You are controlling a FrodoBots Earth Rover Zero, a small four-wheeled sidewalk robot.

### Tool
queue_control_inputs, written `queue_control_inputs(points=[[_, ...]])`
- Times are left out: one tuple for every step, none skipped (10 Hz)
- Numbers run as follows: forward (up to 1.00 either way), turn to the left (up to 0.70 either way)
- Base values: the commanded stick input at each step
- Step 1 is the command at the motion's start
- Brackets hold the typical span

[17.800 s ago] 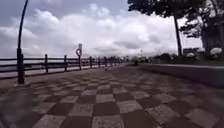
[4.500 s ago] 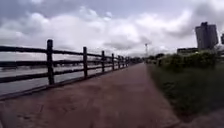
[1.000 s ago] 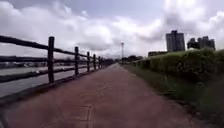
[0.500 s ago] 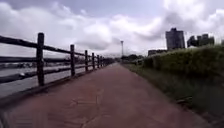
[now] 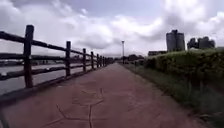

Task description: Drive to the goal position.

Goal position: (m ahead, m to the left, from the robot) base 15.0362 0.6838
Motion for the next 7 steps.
queue_control_inputs(points=[[0.85, 0.0], [0.85, 0.0], [0.85, 0.0], [0.85, 0.0], [0.85, 0.0], [0.85, 0.0], [0.78, 0.0]])
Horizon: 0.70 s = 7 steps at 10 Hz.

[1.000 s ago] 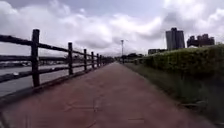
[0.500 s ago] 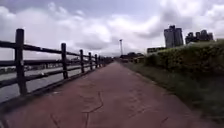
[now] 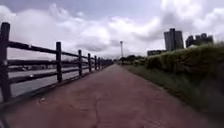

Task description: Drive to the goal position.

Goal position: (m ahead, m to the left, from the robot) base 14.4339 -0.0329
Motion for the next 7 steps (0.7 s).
queue_control_inputs(points=[[0.65, 0.0], [0.58, 0.0], [0.59, 0.0], [0.59, 0.0], [0.59, 0.0], [0.59, 0.0], [0.59, 0.0]])
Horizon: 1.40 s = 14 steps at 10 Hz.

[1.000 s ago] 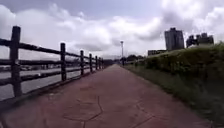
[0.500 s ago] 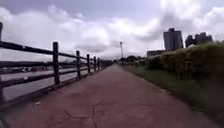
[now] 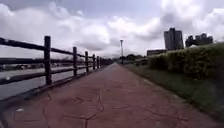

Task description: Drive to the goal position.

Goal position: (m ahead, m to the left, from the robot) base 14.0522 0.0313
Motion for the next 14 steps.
queue_control_inputs(points=[[0.59, 0.0], [0.59, 0.0], [0.59, 0.0], [0.59, 0.0], [0.59, 0.0], [0.59, 0.0], [0.59, 0.0], [0.6, 0.0], [0.69, 0.0], [0.82, 0.0], [0.82, 0.0], [0.7, 0.0], [0.7, 0.0], [0.7, 0.0]])
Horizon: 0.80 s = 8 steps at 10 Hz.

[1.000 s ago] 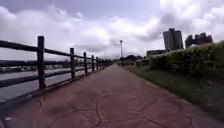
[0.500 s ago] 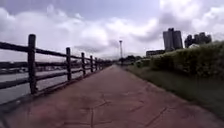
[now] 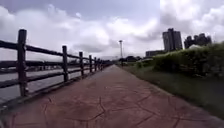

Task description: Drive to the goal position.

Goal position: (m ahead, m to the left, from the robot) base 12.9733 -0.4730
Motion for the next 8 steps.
queue_control_inputs(points=[[0.7, 0.0], [0.7, 0.0], [0.7, 0.0], [0.7, 0.0], [0.7, 0.0], [0.7, 0.0], [0.7, 0.0], [0.7, 0.0]])
